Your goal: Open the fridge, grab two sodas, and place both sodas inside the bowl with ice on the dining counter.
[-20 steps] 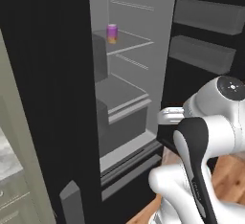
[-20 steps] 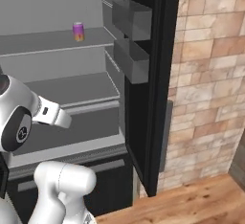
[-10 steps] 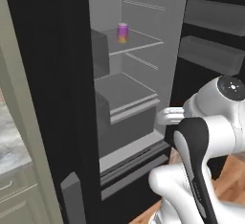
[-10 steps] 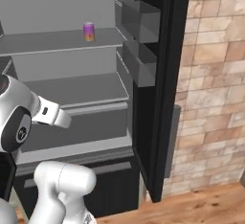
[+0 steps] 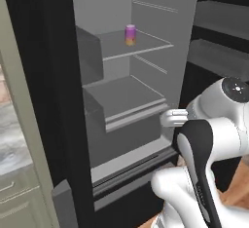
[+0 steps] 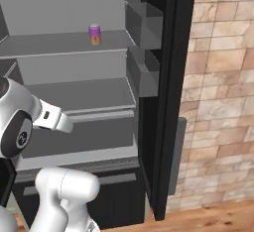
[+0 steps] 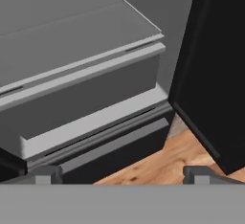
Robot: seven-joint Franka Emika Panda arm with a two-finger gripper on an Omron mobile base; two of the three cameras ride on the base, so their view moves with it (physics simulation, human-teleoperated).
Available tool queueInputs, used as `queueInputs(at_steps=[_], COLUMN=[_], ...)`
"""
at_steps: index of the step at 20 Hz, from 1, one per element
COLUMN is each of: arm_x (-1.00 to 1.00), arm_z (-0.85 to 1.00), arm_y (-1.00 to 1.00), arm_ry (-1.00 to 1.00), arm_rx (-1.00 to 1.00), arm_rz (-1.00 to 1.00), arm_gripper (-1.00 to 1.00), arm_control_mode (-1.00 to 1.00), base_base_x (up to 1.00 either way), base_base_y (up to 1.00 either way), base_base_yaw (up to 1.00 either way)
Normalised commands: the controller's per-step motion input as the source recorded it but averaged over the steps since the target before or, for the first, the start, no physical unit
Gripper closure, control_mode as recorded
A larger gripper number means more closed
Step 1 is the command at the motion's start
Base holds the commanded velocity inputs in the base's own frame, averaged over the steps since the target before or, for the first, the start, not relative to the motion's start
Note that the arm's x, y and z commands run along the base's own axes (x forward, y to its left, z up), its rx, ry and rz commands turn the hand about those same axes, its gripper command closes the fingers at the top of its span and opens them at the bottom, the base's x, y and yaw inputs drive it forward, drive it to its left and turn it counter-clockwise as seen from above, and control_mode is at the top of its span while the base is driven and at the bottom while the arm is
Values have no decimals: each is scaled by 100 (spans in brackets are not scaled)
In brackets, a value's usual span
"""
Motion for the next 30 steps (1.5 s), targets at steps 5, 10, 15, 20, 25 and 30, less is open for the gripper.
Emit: queueInputs(at_steps=[5, 10, 15, 20, 25, 30], arm_x=[0, 0, 0, 0, 0, 0], arm_z=[0, 0, 0, 0, 0, 0], arm_y=[0, 0, 0, 0, 0, 0], arm_ry=[0, 0, 0, 0, 0, 0], arm_rx=[0, 0, 0, 0, 0, 0], arm_rz=[0, 0, 0, 0, 0, 0], arm_gripper=[-100, -100, -100, -100, -100, -100], arm_control_mode=[100, 100, 100, 100, 100, 100], base_base_x=[59, 42, 21, 24, 65, 57], base_base_y=[-10, 0, 0, 0, 0, -1], base_base_yaw=[20, 20, 12, 5, 12, 21])
